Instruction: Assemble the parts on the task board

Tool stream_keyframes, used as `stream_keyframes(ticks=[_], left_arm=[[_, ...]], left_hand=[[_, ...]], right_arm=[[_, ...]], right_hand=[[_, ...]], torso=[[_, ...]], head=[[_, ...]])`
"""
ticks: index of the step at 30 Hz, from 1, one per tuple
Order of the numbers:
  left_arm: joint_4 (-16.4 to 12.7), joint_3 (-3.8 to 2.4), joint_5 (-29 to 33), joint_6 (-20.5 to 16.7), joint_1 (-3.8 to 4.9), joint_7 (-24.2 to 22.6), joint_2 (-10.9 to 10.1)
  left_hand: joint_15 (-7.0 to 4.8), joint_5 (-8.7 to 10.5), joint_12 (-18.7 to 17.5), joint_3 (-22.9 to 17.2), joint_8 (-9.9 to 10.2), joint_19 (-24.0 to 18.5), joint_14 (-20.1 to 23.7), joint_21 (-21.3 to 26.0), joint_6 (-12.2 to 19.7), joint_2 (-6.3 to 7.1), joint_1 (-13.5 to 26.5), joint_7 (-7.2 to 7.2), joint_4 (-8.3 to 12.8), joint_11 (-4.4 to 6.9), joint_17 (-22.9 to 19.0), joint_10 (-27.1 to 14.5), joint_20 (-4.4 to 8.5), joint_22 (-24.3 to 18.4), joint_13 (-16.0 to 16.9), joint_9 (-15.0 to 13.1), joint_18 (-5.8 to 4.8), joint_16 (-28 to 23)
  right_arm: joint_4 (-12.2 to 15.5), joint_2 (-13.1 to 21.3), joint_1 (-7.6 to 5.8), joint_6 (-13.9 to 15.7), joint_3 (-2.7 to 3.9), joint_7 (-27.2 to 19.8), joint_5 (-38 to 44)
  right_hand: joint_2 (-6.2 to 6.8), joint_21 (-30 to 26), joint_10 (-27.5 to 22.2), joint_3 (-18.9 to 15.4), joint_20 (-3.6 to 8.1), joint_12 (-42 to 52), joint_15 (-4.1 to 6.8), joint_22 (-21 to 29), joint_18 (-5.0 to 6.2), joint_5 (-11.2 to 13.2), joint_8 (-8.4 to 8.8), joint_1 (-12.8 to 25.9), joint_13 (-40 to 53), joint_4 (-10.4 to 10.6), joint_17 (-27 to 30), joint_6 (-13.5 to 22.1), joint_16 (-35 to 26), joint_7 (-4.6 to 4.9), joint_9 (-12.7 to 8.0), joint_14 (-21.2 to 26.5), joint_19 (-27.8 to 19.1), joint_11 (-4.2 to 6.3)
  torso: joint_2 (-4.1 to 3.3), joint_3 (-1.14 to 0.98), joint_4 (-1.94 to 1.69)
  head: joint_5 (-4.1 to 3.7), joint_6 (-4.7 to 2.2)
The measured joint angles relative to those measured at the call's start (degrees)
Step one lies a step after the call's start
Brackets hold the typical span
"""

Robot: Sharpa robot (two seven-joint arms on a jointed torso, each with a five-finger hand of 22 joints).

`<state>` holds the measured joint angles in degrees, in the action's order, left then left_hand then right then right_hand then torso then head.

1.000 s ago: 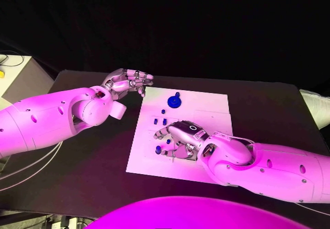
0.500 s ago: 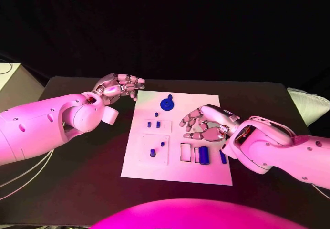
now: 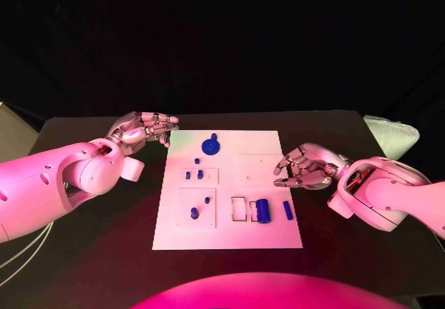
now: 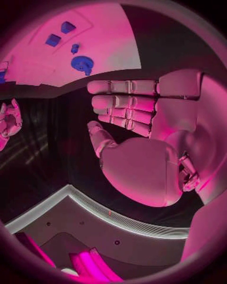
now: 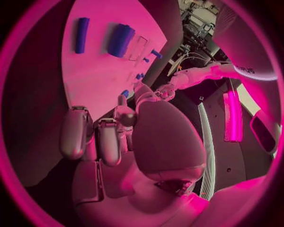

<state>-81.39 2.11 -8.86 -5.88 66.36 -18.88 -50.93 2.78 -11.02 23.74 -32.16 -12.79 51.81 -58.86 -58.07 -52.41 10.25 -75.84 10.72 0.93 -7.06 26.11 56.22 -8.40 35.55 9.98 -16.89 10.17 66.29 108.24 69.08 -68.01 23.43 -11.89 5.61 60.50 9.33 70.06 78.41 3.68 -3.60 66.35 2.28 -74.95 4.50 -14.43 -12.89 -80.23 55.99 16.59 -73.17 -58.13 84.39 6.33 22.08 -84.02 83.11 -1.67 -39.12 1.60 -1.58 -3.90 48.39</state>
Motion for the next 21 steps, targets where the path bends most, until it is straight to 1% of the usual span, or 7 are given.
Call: stream_keyframes(ticks=[3,6,7,11,18,20,21], left_arm=[[-0.1,0.00,0.0,0.0,-0.03,0.0,0.0],[-0.1,0.00,0.0,0.0,-0.05,0.0,0.1],[-0.1,0.00,0.0,0.0,-0.07,0.0,0.1],[-0.2,0.00,0.1,0.0,-0.09,0.0,0.1],[-0.3,0.00,0.1,0.0,-0.10,0.0,0.0],[-0.3,0.00,0.1,0.0,-0.10,0.0,0.0],[-0.3,0.00,0.1,0.0,-0.10,0.0,0.0]], left_hand=[[0.00,0.00,0.0,0.0,0.0,0.0,0.0,0.0,0.0,0.00,0.0,0.00,0.0,0.00,0.0,0.0,0.00,0.0,0.0,0.0,0.00,0.0],[0.00,0.00,0.0,0.0,0.0,0.0,0.0,0.0,0.0,0.00,0.0,0.00,0.0,0.00,0.0,0.0,0.00,0.0,0.0,0.0,0.00,0.0],[0.00,0.00,0.0,0.0,0.0,0.0,0.0,0.0,0.0,0.00,0.0,0.00,0.0,0.00,0.0,0.0,0.00,0.0,0.0,0.0,0.00,0.0],[0.00,0.00,0.0,0.0,0.0,0.0,0.0,0.0,0.0,0.00,0.0,0.00,0.0,0.00,0.0,0.0,0.00,0.0,0.0,0.0,0.00,0.0],[0.00,0.00,0.0,0.0,0.0,0.0,0.0,0.0,0.0,0.00,0.0,0.00,0.0,0.00,0.0,0.0,0.00,0.0,0.0,0.0,0.00,0.0],[0.00,0.00,0.0,0.0,0.0,0.0,0.0,0.0,0.0,0.00,0.0,0.00,0.0,0.00,0.0,0.0,0.00,0.0,0.0,0.0,0.00,0.0],[0.00,0.00,0.0,0.0,0.0,0.0,0.0,0.0,0.0,0.00,0.0,0.00,0.0,0.00,0.0,0.0,0.00,0.0,0.0,0.0,0.00,0.0]], right_arm=[[0.6,0.6,0.76,-0.4,-0.19,2.7,0.8],[1.2,0.5,2.01,-0.6,-0.41,5.7,2.1],[1.3,0.4,2.37,-0.6,-0.46,6.6,2.5],[1.8,-0.6,3.96,-0.5,-0.62,10.1,4.0],[1.8,-3.1,5.62,-0.1,-0.82,14.4,5.8],[1.7,-3.6,5.89,0.0,-0.83,15.0,6.0],[1.7,-3.9,6.04,0.1,-0.85,15.4,6.2]], right_hand=[[-0.12,2.1,1.8,-0.7,0.10,6.6,0.00,0.0,-0.14,-0.2,-0.80,1.4,9.4,0.1,-1.7,0.1,1.4,0.08,0.7,0.0,0.5,-0.07],[-0.48,3.9,4.1,-1.8,0.10,11.3,0.00,0.0,-0.14,-0.5,-1.31,2.6,15.8,0.1,-1.8,0.1,2.5,0.09,1.3,0.0,0.5,0.03],[-0.44,4.6,4.8,-2.2,0.10,12.7,0.00,0.0,-0.77,-0.8,-1.54,3.1,17.8,0.1,-1.8,0.1,2.9,0.09,1.5,0.0,0.5,0.09],[-0.76,6.4,5.4,-3.9,0.10,16.2,0.00,0.0,-1.02,-1.4,-2.09,4.7,19.0,0.1,-1.8,0.1,3.8,0.10,2.0,0.0,0.5,0.09],[-1.29,8.5,5.4,-7.0,0.10,19.1,0.00,0.0,-1.01,-1.9,-2.62,7.3,19.0,0.2,-1.8,0.4,4.6,-0.01,2.5,0.0,0.5,0.07],[-1.82,9.5,5.4,-8.9,0.10,20.2,0.00,0.0,-1.90,-1.9,-3.04,9.3,19.0,0.3,-1.8,0.4,5.0,0.00,2.8,0.0,0.5,0.07],[-1.93,9.7,5.4,-9.2,0.10,20.5,0.00,0.0,-1.90,-1.9,-3.07,9.4,19.0,0.3,-1.8,0.4,5.0,0.00,2.9,0.0,0.5,0.07]], torso=[[0.05,-0.04,0.04],[0.07,-0.04,0.05],[0.07,-0.04,0.05],[0.07,-0.02,0.06],[0.03,0.03,0.01],[0.03,0.03,0.00],[0.03,0.03,-0.02]], head=[[-0.23,0.20],[-0.31,0.38],[-0.32,0.42],[-0.32,0.63],[-0.32,1.12],[-0.36,1.19],[-0.36,1.21]])
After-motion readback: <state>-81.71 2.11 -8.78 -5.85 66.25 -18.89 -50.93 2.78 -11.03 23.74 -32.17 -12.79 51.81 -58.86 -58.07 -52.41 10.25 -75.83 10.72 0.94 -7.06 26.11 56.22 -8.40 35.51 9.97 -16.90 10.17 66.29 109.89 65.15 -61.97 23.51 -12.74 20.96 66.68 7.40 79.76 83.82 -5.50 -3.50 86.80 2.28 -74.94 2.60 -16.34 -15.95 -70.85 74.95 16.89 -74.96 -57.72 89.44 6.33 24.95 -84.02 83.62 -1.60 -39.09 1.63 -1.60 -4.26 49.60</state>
